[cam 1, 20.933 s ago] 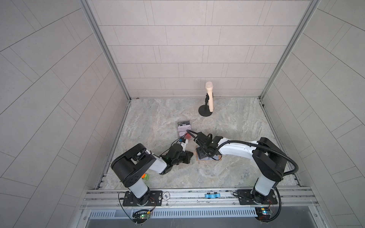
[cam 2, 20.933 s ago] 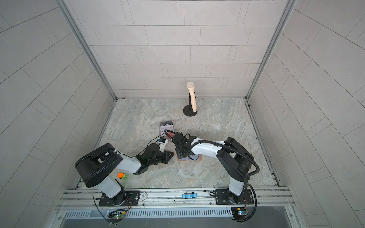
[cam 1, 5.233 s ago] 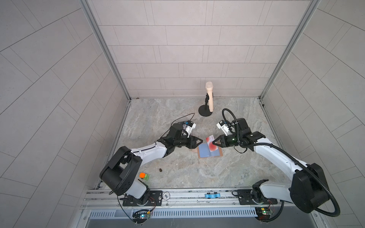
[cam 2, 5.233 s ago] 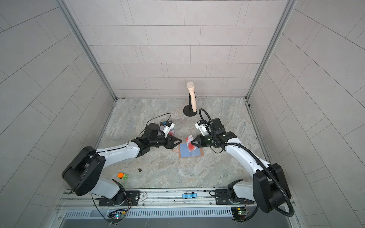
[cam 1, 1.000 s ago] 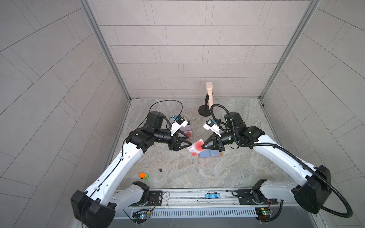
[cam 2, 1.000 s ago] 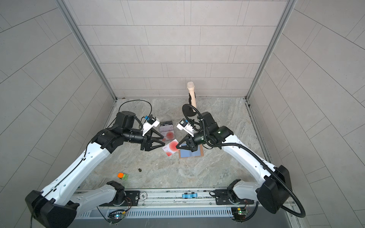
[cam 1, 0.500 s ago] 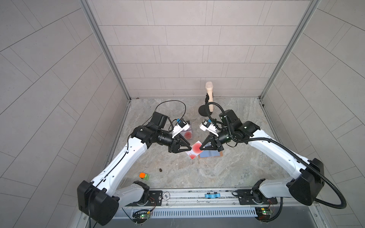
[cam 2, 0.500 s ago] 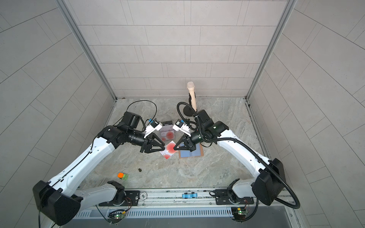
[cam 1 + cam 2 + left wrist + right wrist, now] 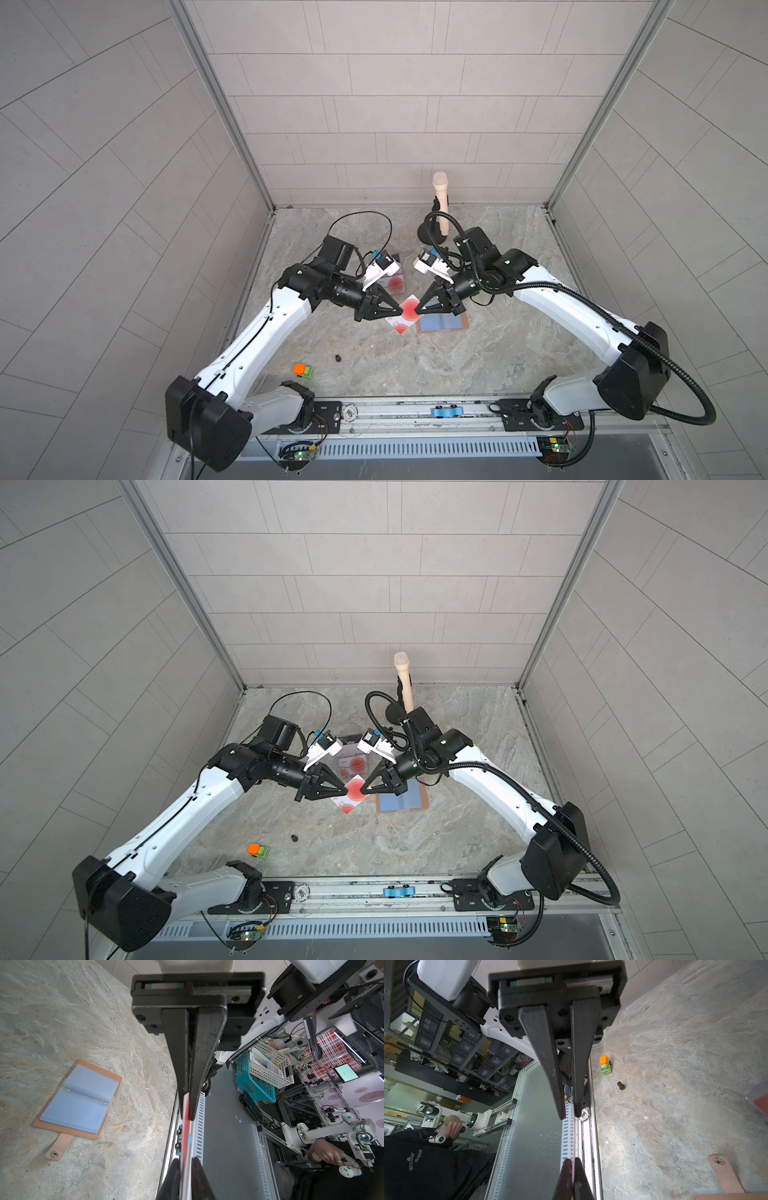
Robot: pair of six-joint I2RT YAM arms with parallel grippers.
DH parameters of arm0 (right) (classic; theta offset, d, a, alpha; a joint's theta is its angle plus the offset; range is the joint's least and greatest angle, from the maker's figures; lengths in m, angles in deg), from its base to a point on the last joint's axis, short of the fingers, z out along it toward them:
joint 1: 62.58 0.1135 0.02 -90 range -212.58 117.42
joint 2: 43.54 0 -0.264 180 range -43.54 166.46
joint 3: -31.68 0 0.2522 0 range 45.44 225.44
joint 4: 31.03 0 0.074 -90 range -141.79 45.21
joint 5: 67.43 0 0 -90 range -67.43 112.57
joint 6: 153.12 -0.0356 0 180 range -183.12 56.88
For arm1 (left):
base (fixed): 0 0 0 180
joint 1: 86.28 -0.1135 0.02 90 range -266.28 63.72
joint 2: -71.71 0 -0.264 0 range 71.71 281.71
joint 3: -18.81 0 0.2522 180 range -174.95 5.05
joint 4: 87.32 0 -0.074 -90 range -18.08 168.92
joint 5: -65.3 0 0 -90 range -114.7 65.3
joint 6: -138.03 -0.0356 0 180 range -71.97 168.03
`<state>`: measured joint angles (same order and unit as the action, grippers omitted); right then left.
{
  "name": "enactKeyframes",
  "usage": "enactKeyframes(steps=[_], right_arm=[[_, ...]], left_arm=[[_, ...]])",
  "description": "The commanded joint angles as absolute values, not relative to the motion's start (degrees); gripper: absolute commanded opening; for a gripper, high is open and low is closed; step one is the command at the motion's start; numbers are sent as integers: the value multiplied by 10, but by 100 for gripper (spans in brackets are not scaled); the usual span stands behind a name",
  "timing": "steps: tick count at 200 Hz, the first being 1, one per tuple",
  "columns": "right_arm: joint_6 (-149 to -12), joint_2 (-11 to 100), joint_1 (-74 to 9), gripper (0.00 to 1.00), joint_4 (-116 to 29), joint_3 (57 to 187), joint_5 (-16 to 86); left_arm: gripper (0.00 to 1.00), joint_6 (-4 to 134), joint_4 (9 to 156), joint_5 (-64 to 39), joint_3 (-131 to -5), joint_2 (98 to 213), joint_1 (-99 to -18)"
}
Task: Take the credit cards out of the card holder
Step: Pass the credit card.
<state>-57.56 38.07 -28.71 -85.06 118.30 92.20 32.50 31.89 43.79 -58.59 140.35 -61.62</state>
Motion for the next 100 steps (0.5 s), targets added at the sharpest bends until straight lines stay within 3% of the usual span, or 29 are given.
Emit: enactKeyframes(steps=[1,38,71,87,100], right_arm=[[-556,387,-284,0,-845,1194,937],[-562,391,-283,0,-840,1195,934],[-572,387,-284,0,-828,1192,921],[-582,380,-284,24,-823,1188,896],[-600,369,-288,38,-811,1177,857]], left_arm=[[17,313,312,459,-581,1404,-616],[3,308,308,465,-581,1404,-616],[0,310,310,452,-584,1403,-617],[0,316,316,426,-585,1403,-616],[0,316,319,390,-589,1403,-617]])
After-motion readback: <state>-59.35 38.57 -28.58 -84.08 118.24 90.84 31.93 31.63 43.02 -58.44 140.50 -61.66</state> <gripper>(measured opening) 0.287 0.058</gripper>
